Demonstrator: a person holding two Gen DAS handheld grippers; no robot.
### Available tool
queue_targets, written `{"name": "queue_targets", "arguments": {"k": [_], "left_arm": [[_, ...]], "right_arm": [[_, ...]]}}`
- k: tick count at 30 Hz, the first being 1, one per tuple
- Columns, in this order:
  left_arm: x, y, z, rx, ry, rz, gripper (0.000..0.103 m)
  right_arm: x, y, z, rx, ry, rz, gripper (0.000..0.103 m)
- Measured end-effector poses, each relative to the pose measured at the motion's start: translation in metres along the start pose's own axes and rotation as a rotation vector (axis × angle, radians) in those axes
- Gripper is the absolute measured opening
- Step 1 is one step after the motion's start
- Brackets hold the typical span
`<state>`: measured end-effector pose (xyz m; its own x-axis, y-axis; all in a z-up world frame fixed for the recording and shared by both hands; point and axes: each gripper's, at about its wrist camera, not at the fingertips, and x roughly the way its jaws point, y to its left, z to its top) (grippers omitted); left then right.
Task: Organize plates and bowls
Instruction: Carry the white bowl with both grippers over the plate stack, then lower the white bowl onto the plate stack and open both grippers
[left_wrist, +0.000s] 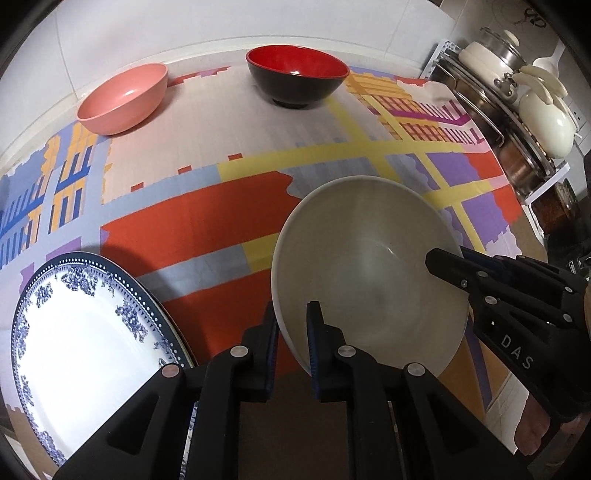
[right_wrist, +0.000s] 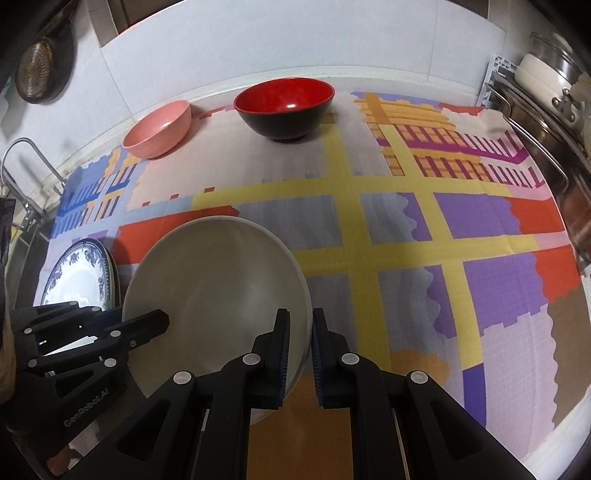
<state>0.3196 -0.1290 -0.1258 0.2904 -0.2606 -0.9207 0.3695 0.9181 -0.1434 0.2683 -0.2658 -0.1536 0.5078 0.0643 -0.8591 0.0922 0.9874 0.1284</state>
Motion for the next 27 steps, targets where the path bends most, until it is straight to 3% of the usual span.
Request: {"name": "queue_targets", "arguments": {"k": [13,18,22,27], "left_arm": [[0.0,-0.002,0.001,0.005,-0.006,0.003,0.018],[-0.007,0.0,0.004,0.01,-0.045,0.029,0.04],[-0.015,0.004,0.005,0.017,-0.081,0.057,0.049],[-0.03,0.012,0.006,0.019,-0.137,0.089,0.061]], "right_arm": [[0.005,-0.004,-0.002,0.013,0.007,0.004,0.013],[0.006,-0.005,-0.002,0.015,0.009,0.007,0.014],[0.002,-0.007,-0.002,0.026,-0.003,0.012,0.037],[-0.013,-0.001,0.003,0.014,-0.071,-0.029,0.038]]}}
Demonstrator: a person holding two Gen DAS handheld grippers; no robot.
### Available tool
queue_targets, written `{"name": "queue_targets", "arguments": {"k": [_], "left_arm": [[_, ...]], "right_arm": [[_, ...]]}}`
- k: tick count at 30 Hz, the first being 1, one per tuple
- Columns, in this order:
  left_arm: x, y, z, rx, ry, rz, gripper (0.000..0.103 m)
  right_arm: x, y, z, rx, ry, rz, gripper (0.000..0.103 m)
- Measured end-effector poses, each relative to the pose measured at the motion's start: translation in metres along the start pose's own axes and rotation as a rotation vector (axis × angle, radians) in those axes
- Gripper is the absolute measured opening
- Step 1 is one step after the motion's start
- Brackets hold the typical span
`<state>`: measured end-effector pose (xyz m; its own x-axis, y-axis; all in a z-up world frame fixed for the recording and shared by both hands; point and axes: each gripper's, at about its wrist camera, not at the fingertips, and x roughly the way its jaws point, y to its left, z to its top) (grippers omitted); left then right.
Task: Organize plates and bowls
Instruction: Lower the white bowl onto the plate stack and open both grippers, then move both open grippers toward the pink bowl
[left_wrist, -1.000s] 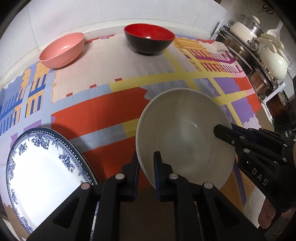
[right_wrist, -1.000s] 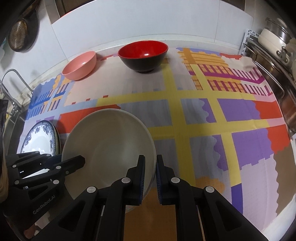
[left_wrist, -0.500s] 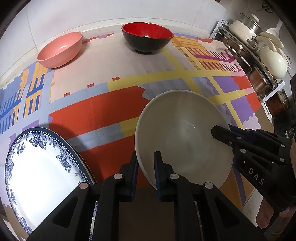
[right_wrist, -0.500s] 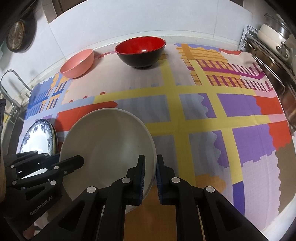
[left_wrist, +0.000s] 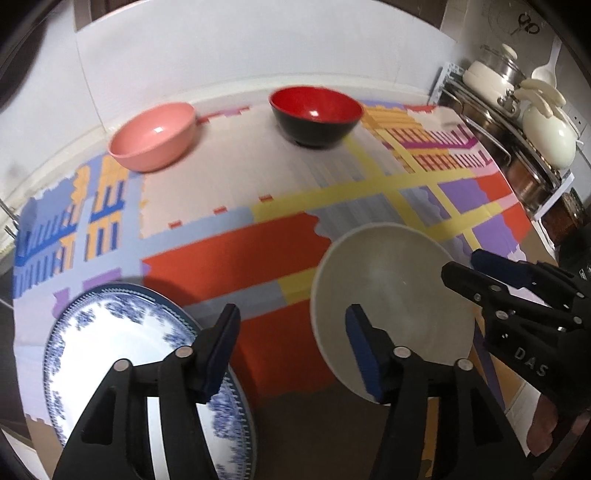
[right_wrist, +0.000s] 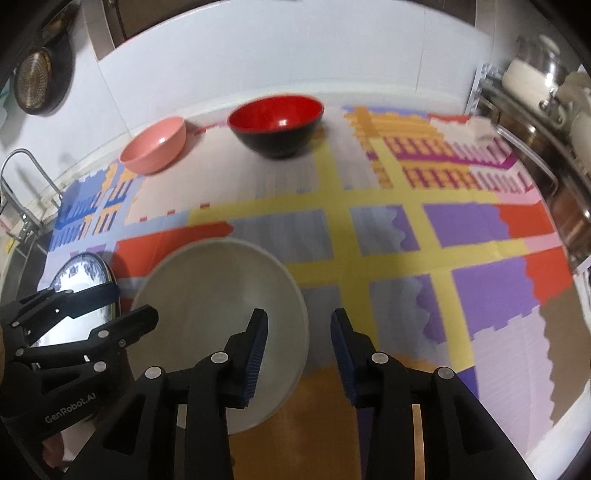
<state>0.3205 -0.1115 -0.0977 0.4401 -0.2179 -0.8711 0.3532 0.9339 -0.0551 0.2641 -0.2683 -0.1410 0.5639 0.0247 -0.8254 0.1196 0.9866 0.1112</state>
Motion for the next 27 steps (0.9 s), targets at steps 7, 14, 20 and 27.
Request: {"name": "queue_targets", "arguments": {"k": [7,14,20,27], "left_arm": [[-0.033,0.024,0.009,-0.013,-0.136,0.059,0.082],[-0.059,0.057,0.02,-0.04,-0.232,0.13,0.093],[-0.073,0.088,0.033,-0.066,-0.278,0.178,0.095],[-0.082,0.121,0.052,-0.096,-0.319,0.22,0.097]], "right_arm": [[-0.022,0.02,0.018,-0.026,-0.085,-0.009,0.049],[-0.032,0.048,0.035,-0.072,-0.148,0.009,0.055],[-0.032,0.076,0.061,-0.101,-0.197,0.035,0.056],[-0.027,0.111,0.096,-0.143,-0.238,0.08,0.055]]}}
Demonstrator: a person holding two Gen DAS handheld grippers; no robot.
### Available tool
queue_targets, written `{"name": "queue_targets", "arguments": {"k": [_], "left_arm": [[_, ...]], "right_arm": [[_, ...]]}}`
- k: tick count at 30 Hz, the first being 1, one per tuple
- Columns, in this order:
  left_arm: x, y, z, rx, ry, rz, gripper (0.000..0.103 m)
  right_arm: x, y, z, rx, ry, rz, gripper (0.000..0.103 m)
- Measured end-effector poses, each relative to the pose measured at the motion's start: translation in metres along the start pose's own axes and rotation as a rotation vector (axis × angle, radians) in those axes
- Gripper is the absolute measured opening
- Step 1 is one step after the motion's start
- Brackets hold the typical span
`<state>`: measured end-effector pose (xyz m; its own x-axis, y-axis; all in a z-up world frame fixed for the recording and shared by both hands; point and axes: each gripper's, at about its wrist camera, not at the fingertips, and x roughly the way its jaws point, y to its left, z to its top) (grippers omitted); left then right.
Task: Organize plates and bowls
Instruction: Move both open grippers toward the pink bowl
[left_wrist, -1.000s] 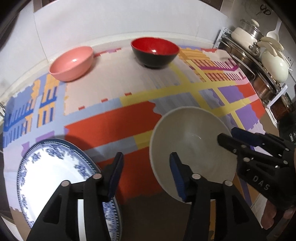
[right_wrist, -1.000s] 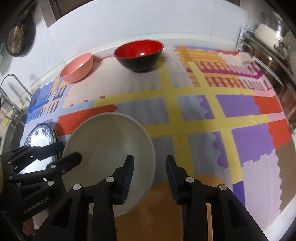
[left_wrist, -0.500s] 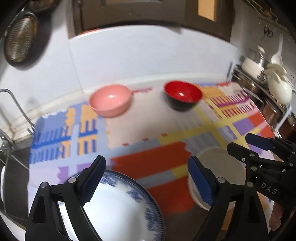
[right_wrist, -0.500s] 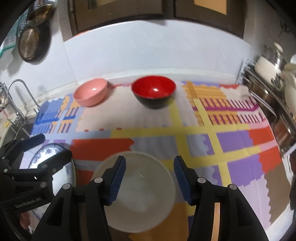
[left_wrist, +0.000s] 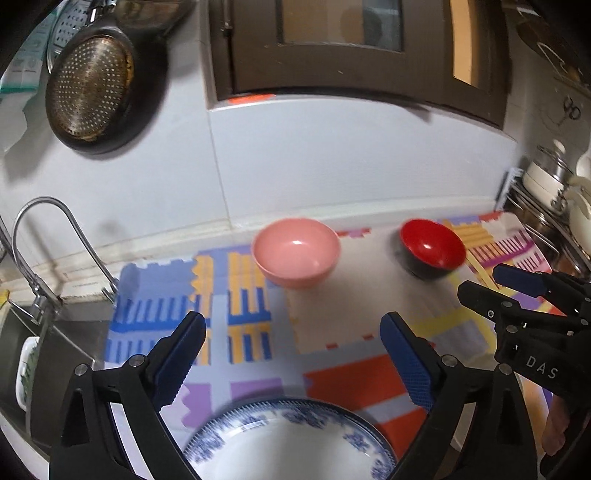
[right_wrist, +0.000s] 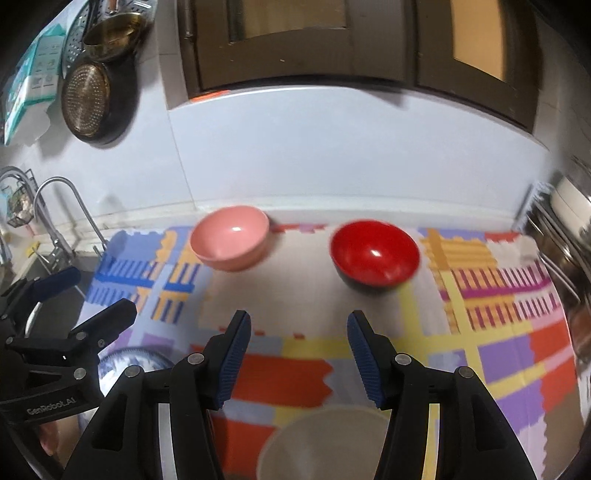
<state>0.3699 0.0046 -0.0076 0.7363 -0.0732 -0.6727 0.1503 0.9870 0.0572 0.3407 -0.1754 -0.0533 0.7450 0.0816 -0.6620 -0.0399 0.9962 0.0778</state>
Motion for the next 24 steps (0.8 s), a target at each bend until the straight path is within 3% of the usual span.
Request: {"name": "queue_targets", "arguments": {"k": [12,19,24], "left_arm": [[0.041,0.041,0.04,0.015,-0.008,0.055,0.097],[0.086,0.059,0.051,0.019,0.029,0.065,0.097],[0.12,0.066,0.055,0.035,0.064,0.059,0.097]], "right_arm": [[0.048,0.032,0.052,-0.079,-0.021,0.057,0.056],[0.098,0.047,0.073,-0.116,0.029,0.098,0.055],[0.131,0.049,0.081,-0.142,0.073,0.06,0.055]]}}
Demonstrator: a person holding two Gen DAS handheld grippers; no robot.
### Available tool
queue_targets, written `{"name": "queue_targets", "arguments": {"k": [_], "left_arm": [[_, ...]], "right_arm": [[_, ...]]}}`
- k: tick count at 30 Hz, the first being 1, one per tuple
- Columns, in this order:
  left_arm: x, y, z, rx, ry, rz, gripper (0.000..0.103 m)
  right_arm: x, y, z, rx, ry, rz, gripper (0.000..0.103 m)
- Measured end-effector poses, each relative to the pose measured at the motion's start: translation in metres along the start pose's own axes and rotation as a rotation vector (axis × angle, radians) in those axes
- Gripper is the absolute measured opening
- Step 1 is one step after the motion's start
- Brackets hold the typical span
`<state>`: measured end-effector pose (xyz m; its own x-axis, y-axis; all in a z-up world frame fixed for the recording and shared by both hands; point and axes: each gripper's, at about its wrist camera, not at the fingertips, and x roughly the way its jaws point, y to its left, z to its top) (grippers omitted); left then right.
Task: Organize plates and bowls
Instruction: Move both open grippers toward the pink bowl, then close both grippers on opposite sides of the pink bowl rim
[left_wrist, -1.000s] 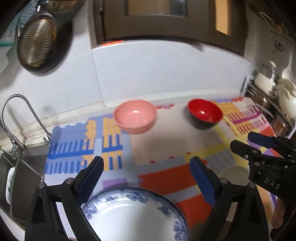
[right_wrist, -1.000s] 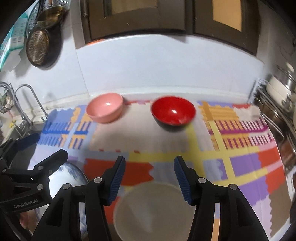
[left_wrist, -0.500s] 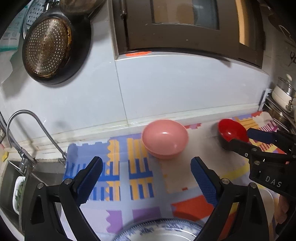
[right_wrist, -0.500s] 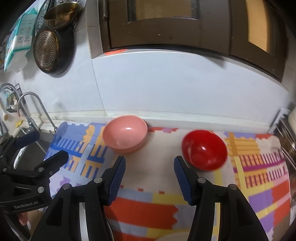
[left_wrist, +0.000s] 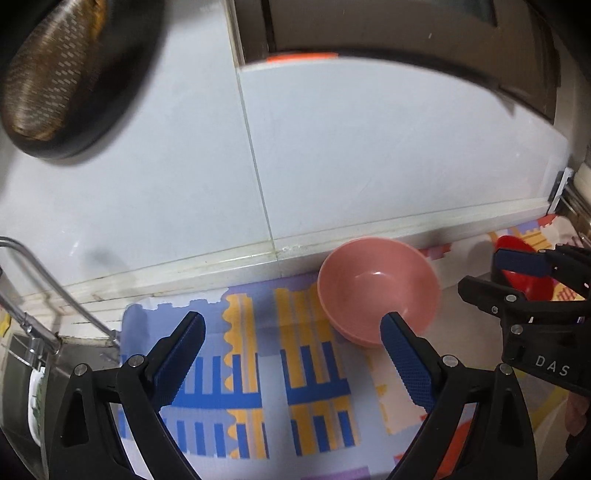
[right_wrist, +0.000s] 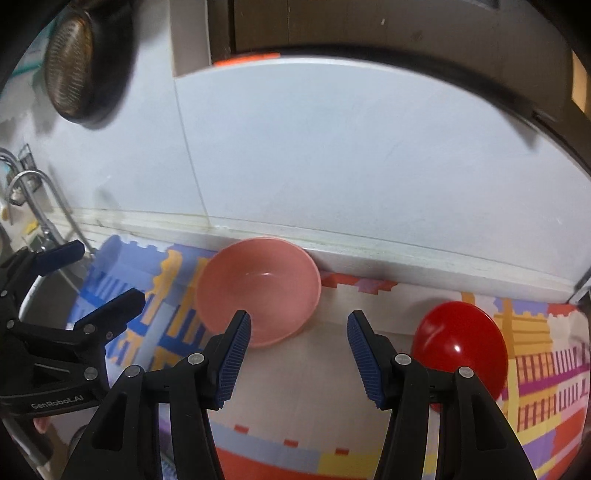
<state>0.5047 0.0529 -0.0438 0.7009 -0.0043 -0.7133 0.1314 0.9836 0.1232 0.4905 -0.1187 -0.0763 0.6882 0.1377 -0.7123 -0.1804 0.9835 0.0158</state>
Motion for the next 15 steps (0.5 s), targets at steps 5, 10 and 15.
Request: {"name": "queue_targets", "arguments": {"k": [5,10,15], "left_arm": [[0.032,0.002,0.002,0.01,0.035,-0.046,0.096],[0.058,0.001,0.004,0.024,0.059,-0.064,0.094],[0.084,-0.001,0.006,0.026,0.102,-0.076,0.087]], "right_arm": [[0.031,-0.005,0.006,0.001,0.05,0.006,0.055],[0.056,-0.013,0.007,0.031,0.094,0.017,0.055],[0.076,-0.017,0.007,0.041,0.13,0.012,0.052]]}}
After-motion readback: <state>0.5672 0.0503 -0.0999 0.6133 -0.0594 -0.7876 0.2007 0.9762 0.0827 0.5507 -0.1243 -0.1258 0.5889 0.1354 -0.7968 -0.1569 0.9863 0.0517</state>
